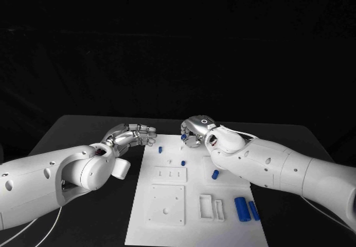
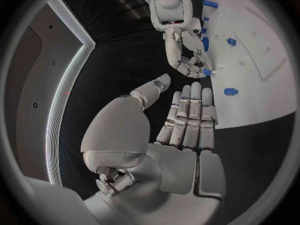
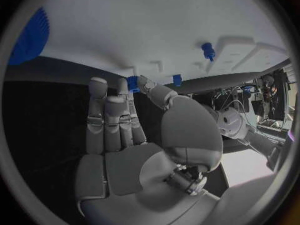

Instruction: Assemble the parts on the task board

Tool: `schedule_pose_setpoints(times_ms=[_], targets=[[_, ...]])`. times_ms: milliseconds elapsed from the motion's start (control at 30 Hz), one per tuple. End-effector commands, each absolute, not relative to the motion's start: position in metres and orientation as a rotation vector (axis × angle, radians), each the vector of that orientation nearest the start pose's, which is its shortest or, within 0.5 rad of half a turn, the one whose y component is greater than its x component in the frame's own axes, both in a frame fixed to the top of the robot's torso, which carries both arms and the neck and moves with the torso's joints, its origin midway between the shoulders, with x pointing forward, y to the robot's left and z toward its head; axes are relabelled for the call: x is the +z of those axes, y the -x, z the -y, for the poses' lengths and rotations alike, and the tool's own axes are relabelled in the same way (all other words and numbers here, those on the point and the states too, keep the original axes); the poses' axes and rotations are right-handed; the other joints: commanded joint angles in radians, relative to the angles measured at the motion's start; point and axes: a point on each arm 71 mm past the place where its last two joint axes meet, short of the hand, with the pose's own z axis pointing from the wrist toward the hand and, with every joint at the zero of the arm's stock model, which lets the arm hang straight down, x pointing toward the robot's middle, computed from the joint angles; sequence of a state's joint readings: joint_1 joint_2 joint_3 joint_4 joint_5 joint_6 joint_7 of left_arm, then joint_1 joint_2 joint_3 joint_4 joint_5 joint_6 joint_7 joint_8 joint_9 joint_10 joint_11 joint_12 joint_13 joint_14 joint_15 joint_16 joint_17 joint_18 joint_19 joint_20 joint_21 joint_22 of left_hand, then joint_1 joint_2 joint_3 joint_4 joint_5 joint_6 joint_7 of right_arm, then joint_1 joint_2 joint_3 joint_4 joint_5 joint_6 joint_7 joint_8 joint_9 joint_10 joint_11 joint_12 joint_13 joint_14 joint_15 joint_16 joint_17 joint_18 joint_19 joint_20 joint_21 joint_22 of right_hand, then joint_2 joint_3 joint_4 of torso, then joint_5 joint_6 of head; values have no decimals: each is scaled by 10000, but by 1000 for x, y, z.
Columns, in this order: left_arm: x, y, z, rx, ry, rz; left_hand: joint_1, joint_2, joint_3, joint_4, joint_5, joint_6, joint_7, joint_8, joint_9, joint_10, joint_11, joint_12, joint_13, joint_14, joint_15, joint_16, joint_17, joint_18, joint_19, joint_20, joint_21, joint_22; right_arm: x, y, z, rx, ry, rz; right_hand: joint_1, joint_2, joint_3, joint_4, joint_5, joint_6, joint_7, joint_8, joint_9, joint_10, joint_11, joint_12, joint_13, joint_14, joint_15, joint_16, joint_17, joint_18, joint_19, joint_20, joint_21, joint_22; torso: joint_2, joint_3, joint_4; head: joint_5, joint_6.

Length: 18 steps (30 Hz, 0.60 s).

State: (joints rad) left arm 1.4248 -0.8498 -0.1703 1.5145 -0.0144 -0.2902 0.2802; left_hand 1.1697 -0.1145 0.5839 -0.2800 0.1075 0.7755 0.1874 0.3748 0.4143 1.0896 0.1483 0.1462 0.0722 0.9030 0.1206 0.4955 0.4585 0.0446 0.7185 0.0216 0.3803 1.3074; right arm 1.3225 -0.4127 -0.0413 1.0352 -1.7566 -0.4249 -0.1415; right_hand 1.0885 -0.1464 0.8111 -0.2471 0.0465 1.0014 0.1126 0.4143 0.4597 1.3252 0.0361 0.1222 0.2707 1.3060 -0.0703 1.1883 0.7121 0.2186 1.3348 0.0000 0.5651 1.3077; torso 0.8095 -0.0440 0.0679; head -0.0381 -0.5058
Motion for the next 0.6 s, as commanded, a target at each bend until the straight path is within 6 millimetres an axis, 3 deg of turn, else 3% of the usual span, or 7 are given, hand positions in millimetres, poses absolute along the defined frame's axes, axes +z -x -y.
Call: schedule_pose_setpoints(times_ms=[33,600], targets=[[-120,-510,-215,-14857,9784,-14993,-89,7,84,0,-16,54,-15,-59,10,56,40,-70,-13,38,37,-62,-13,58,-1,22,37,191,-142,-577,114,3719,4052,-14034,13,-101,28,-12,24,64,-22,-9,44,-4,23,-55,-8,-7,-39,47,-13,432,-54,-36,37,176,1,2,-9,16,-10],[-120,-511,-213,-14866,9773,-15023,-89,7,94,-4,-17,57,-16,-61,14,61,39,-74,-13,38,36,-62,-12,58,-2,21,39,192,-141,-573,114,4035,3958,-13661,16,-98,31,-9,27,72,-23,-12,55,-1,23,-60,19,-6,-38,50,-22,432,-52,-36,39,174,6,5,-9,32,-6]])
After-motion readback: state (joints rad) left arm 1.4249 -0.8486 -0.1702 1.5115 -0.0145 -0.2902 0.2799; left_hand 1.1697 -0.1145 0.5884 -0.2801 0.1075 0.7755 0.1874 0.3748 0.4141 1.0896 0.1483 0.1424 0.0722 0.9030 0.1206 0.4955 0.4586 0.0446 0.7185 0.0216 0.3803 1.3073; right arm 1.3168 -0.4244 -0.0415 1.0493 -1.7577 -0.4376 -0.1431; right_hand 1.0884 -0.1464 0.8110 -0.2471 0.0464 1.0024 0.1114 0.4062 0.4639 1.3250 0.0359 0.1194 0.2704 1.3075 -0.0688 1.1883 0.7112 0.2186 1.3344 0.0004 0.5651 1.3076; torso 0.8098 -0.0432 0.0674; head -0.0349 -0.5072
